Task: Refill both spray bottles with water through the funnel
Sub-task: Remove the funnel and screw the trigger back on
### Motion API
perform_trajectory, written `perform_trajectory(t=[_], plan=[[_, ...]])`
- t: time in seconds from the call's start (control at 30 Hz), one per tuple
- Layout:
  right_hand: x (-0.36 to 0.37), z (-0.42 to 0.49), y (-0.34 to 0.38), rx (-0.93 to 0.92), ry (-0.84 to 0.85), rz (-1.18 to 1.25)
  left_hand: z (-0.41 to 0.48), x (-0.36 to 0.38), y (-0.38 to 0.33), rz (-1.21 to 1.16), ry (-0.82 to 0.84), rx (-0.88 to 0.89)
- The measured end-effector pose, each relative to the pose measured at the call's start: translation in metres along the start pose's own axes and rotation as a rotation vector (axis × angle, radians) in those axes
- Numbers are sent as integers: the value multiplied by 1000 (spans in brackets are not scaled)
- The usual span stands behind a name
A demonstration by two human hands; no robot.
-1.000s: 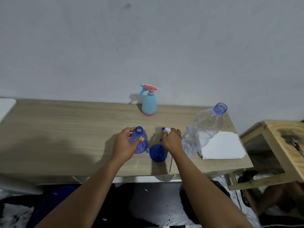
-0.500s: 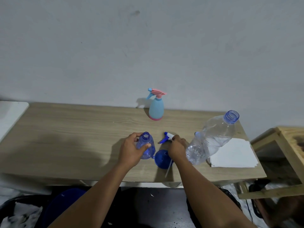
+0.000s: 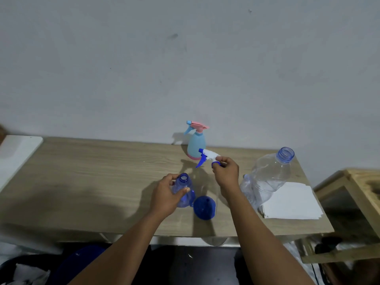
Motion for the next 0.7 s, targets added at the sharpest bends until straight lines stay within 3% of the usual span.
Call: perform_trajectory(t=[0.33,0.47,0.7], plan=[[-13,-52,93,-255,98,487,-2,2,1,-3,-16,-21],[-7,-68,110,-321,142,480,-7,6,1,11,-9,-30],[-1,-86,125,-482,70,424,-12,11,5,24,17,-86]])
Point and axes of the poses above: each hand's wrist, its own z-axis towards the middle knuckle, its own x-axis out of the palm, y = z × x, the point moved 5 cm from there along z, towards the middle knuckle, and after that the axes turned 7 degrees about -z, right-handed, at the moved point
